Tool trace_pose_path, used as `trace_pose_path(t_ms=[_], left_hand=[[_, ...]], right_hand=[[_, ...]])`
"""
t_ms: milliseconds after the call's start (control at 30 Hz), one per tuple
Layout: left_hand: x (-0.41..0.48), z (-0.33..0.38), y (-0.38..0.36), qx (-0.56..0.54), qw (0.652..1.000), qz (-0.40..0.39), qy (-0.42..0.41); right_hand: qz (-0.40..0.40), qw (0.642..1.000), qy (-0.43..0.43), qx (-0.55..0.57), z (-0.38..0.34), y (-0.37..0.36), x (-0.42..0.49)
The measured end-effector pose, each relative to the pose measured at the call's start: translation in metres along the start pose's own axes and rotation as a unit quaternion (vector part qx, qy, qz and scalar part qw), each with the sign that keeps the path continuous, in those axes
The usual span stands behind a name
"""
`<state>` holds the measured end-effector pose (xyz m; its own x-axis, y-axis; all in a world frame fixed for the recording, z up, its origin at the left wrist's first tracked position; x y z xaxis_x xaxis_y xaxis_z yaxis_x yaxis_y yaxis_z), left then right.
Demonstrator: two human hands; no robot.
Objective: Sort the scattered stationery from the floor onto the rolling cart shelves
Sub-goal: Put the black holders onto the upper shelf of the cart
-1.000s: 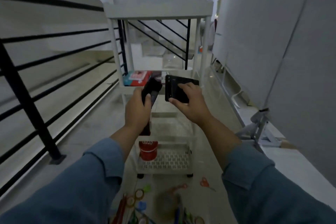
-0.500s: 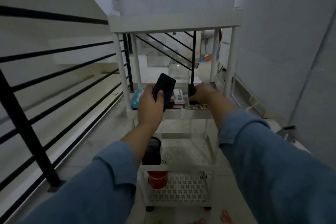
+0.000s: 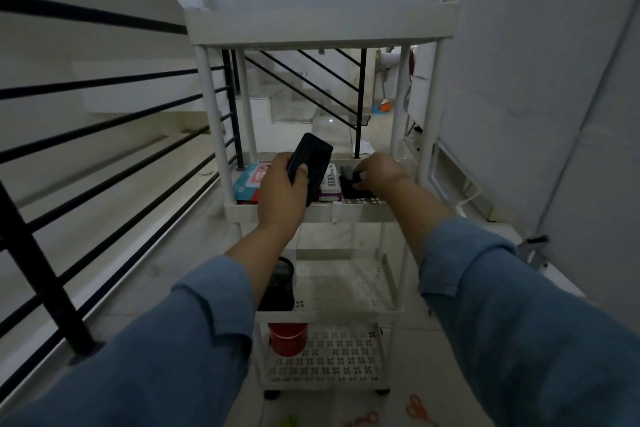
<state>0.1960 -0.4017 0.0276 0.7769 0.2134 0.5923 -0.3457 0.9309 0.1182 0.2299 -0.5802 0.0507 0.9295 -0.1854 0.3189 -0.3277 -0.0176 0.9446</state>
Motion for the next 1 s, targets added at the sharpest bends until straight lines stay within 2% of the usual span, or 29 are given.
trace_pose_path(t_ms=[133, 267, 333, 400, 467, 500, 567, 700, 800, 900, 1000], left_hand=[[0.001, -0.001, 0.004, 0.005, 1.000, -0.006, 0.001], [0.005, 0.003, 0.007, 0.007, 0.999, -0.041, -0.014], [0.008, 0.004, 0.006, 0.013, 0.997, -0.069, -0.022], [0.013, 0.009, 0.004, 0.011, 0.996, -0.090, -0.027], [0.017, 0.016, 0.000, 0.010, 0.995, -0.091, -0.038], [0.019, 0.020, -0.002, 0.015, 0.995, -0.089, -0.042], [0.022, 0.025, -0.006, 0.022, 0.995, -0.093, -0.043], [0.021, 0.028, -0.013, 0.024, 0.991, -0.125, -0.039], [0.013, 0.022, -0.010, 0.078, 0.989, -0.123, -0.017], [-0.007, 0.006, 0.002, 0.192, 0.966, -0.105, -0.136], [-0.030, -0.009, 0.008, 0.305, 0.915, -0.146, -0.220]], right_hand=[[0.089, 0.994, -0.033, 0.057, 0.001, -0.003, -0.004], [0.088, 0.983, -0.072, 0.146, 0.001, -0.006, -0.002], [0.141, 0.967, -0.072, 0.199, 0.001, -0.002, -0.003], [0.225, 0.936, 0.019, 0.271, -0.005, 0.011, -0.014], [0.226, 0.910, 0.163, 0.307, -0.012, 0.025, -0.024], [0.202, 0.912, 0.215, 0.285, -0.015, 0.028, -0.028], [0.168, 0.925, 0.242, 0.240, -0.018, 0.036, -0.032], [0.147, 0.959, 0.214, 0.118, -0.018, 0.054, -0.032], [0.105, 0.986, 0.128, -0.003, -0.018, 0.056, -0.025], [0.056, 0.995, 0.053, -0.060, -0.016, 0.050, -0.024], [0.020, 0.997, 0.012, -0.071, -0.014, 0.043, -0.025]])
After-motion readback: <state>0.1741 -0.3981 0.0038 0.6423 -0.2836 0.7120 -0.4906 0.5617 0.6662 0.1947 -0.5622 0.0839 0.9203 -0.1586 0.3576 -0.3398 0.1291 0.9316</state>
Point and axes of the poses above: each hand's wrist, its own x-axis towards the middle knuckle, its own y-axis out of the back of the hand, z = x × y, the point moved 1 cm from there along x, towards the middle knuckle, and after that the axes turned 12 degrees about z, right-handed, at the moved point
